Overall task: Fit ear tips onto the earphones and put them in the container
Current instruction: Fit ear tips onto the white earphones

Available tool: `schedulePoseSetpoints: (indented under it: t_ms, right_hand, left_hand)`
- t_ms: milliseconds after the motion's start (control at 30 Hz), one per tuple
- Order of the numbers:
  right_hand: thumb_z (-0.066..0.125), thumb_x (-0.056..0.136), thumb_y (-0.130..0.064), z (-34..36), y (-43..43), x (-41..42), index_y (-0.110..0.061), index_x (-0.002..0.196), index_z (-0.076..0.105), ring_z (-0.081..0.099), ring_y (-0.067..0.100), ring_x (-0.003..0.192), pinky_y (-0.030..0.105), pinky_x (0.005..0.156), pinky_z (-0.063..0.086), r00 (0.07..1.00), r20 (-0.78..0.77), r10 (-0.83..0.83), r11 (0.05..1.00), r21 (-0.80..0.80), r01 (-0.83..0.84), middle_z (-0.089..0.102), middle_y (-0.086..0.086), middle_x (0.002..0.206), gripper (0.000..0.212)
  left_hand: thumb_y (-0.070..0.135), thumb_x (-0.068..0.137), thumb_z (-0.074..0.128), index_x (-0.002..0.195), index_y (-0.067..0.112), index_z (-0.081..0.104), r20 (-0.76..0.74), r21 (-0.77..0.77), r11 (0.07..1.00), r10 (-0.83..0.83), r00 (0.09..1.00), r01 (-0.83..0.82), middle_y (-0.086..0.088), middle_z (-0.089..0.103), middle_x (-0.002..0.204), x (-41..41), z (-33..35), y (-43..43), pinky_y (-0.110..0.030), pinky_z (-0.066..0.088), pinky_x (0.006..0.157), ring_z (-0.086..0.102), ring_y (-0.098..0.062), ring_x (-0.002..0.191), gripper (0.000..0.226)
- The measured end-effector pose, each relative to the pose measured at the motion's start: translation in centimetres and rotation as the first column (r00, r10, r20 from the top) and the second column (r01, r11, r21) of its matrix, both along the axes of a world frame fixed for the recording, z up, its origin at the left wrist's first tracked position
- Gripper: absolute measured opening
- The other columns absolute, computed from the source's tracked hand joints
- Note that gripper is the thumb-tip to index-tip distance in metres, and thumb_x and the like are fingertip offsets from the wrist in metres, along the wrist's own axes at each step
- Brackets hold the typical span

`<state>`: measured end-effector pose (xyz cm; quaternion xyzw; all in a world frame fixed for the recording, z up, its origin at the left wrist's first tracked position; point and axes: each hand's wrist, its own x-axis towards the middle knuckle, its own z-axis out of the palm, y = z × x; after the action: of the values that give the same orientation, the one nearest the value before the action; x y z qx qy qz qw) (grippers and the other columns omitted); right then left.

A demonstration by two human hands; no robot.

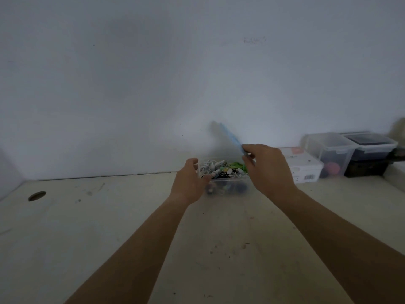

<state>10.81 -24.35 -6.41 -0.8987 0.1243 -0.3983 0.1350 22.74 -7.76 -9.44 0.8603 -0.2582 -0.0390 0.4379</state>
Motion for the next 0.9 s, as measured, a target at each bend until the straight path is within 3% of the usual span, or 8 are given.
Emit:
schedulePoseSetpoints:
  t_ms: [133,200,300,367,500,600,700,900]
  right_hand:
    - [0.065,0.092,-0.017,-0.3,1.5,1.4,-0.013,0.1,0.075,0.061,0.028,0.085,0.044,0.076,0.051,0.988,-0.11,0.105,0.989,-0.095,-0.115,0.072,0.008,0.091,0.014]
    - [0.068,0.089,-0.022,-0.7,1.8,2.1,-0.019,0.1,0.076,0.063,0.026,0.088,0.04,0.082,0.049,0.978,-0.184,0.095,0.986,-0.117,-0.118,0.074,0.004,0.097,0.014]
    - [0.065,0.091,-0.022,-1.9,2.0,2.7,-0.024,0.1,0.076,0.065,0.018,0.095,0.032,0.086,0.048,0.954,-0.264,0.14,0.99,0.014,-0.141,0.073,-0.003,0.101,0.014]
    - [0.062,0.093,-0.016,-2.7,2.0,2.8,-0.02,0.104,0.076,0.064,0.016,0.099,0.025,0.086,0.046,0.941,-0.277,0.196,0.979,0.103,-0.174,0.073,-0.003,0.105,0.017]
    - [0.057,0.088,-0.004,-2.9,0.7,1.8,-0.015,0.11,0.073,0.06,0.026,0.107,0.033,0.093,0.044,0.985,-0.148,0.091,0.995,0.061,-0.083,0.071,0.004,0.114,0.03]
    - [0.048,0.093,-0.011,-2.6,-0.7,0.7,-0.017,0.125,0.066,0.057,0.025,0.114,0.037,0.095,0.044,0.962,-0.274,-0.006,0.996,0.087,0.031,0.064,0.004,0.128,0.037]
    - [0.041,0.099,-0.02,-2.7,-1.3,0.3,-0.02,0.131,0.061,0.059,0.026,0.112,0.039,0.094,0.048,0.91,-0.414,0.006,0.997,0.074,0.027,0.063,0.006,0.131,0.038]
    - [0.041,0.099,-0.023,-2.3,-2.3,0.5,-0.023,0.143,0.044,0.05,0.029,0.118,0.039,0.099,0.039,0.818,-0.574,0.035,0.999,0.026,-0.025,0.051,0.004,0.145,0.044]
  left_hand:
    - [0.013,0.091,0.066,0.146,0.015,0.033,-0.07,-0.081,0.997,0.0,0.998,-0.005,-0.008,0.054,0.138,0.4,-0.4,0.2,-0.042,0.05,0.099,0.059,-0.026,0.117,0.065]
    - [0.003,0.09,0.057,0.141,0.02,0.039,-0.238,-0.281,0.959,-0.023,0.971,-0.046,-0.008,0.06,0.128,0.7,-0.3,0.6,-0.044,0.052,0.098,0.061,-0.025,0.112,0.057]
    - [0.01,0.091,0.052,0.125,0.03,0.055,-0.37,-0.424,0.901,-0.084,0.925,-0.088,-0.006,0.063,0.115,0.4,-0.2,0.7,-0.041,0.052,0.092,0.062,-0.022,0.105,0.04]
    - [0.021,0.095,0.054,0.118,0.03,0.065,-0.199,-0.314,0.949,-0.049,0.979,-0.016,-0.001,0.063,0.118,0.3,-0.6,0.7,-0.038,0.052,0.089,0.061,-0.021,0.105,0.026]
    - [0.02,0.096,0.058,0.122,0.016,0.065,0.131,-0.079,0.997,-0.005,0.991,0.015,0.001,0.058,0.124,0.2,-1.5,0.3,-0.021,0.043,0.091,0.059,-0.015,0.103,0.027]
    - [0.017,0.095,0.057,0.12,0.009,0.065,0.261,-0.027,0.999,-0.038,0.965,0.046,-0.005,0.056,0.132,0.4,-1.7,0.1,-0.029,0.045,0.101,0.058,-0.022,0.113,0.027]
    - [0.021,0.096,0.056,0.122,0.013,0.062,0.327,0.055,0.997,-0.065,0.943,0.05,-0.002,0.056,0.134,0.3,-1.6,-0.1,-0.026,0.039,0.097,0.055,-0.022,0.117,0.028]
    - [0.043,0.099,0.046,0.142,0.03,0.049,0.354,0.294,0.955,-0.146,0.924,0.038,0.004,0.036,0.155,0.6,-1.3,0.1,-0.04,0.037,0.111,0.038,-0.022,0.137,0.045]
